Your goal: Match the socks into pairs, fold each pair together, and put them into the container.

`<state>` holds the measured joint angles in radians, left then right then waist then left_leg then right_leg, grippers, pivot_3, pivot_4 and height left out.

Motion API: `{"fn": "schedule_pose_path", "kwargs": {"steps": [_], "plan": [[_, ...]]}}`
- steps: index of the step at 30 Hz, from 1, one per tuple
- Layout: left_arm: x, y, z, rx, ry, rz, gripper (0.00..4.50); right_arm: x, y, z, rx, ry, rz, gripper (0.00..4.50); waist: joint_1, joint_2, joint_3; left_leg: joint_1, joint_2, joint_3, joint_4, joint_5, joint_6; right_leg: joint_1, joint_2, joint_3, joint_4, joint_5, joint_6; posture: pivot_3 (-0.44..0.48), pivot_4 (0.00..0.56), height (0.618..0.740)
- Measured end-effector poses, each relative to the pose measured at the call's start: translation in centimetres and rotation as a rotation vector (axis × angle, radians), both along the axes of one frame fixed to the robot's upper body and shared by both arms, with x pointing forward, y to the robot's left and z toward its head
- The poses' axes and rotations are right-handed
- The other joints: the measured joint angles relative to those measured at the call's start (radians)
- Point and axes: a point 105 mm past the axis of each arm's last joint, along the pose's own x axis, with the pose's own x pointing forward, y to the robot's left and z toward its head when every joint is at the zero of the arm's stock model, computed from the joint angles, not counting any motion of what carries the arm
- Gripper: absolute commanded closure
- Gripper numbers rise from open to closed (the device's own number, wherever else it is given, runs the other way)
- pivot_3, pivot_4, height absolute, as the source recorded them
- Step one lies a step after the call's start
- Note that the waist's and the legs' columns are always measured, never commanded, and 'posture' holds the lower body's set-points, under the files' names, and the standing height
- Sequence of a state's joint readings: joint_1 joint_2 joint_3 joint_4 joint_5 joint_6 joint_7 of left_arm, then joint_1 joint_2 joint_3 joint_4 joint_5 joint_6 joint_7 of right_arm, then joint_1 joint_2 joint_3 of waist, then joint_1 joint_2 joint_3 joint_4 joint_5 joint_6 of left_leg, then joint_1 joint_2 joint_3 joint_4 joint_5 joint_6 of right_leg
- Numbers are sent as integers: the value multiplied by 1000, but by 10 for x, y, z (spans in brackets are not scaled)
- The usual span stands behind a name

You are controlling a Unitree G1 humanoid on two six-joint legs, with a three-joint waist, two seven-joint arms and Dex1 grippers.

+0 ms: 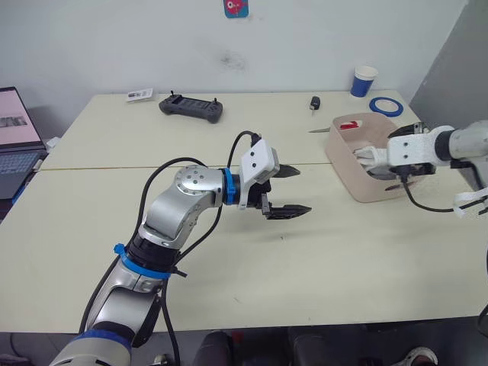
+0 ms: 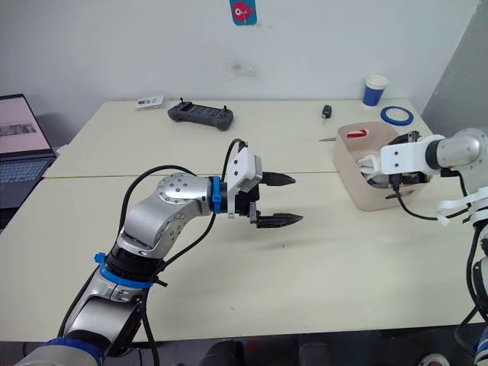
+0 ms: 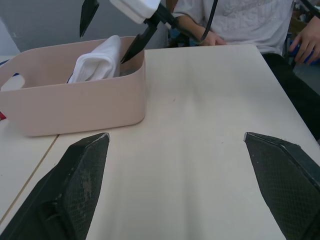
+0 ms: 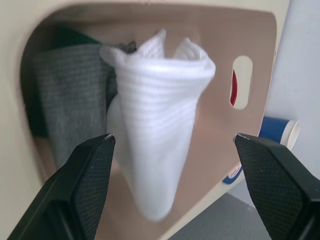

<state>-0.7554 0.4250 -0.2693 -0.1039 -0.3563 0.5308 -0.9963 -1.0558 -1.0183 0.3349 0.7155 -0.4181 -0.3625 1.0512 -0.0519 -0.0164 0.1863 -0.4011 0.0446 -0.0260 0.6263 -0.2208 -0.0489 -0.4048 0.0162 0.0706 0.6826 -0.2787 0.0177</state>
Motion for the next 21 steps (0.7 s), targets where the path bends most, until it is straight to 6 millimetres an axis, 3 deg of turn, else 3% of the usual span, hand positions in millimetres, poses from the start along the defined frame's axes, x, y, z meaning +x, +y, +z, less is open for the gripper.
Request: {"fn": "schedule_pose_path", "kwargs": {"steps": [5, 10, 12, 17, 21], "plan": [[1, 1, -1, 5, -5, 1, 0, -12, -9, 27, 16, -10, -38, 383, 0, 0, 0, 0, 0, 0, 0, 0, 0, 0, 0, 0, 0, 0, 0, 0, 150, 740], [2, 3, -2, 13, 2, 2, 0, -8, -2, 63, 179, -172, -65, 383, -5, 0, 0, 1, 0, 0, 1, 0, 0, 0, 0, 0, 1, 0, -1, 0, 150, 740], [2, 3, -3, 13, 2, 0, 0, 0, 6, 57, 216, -191, -64, 383, -5, 0, 0, 1, 0, 1, 1, 0, 0, 0, 0, 1, 1, 1, 0, 0, 150, 740], [1, 3, -4, 15, 4, 0, 0, 17, 2, 7, 162, -130, -111, 383, -1, 0, 0, 0, 0, 1, 2, 0, 0, 0, 0, 1, 1, 1, 0, 0, 150, 740], [2, 5, -6, 21, 9, 7, 0, 16, 0, -6, 150, -85, -115, 383, 2, 0, 0, 0, 0, 1, 2, 0, 1, 0, 0, 1, 1, 1, 0, 0, 150, 740]]}}
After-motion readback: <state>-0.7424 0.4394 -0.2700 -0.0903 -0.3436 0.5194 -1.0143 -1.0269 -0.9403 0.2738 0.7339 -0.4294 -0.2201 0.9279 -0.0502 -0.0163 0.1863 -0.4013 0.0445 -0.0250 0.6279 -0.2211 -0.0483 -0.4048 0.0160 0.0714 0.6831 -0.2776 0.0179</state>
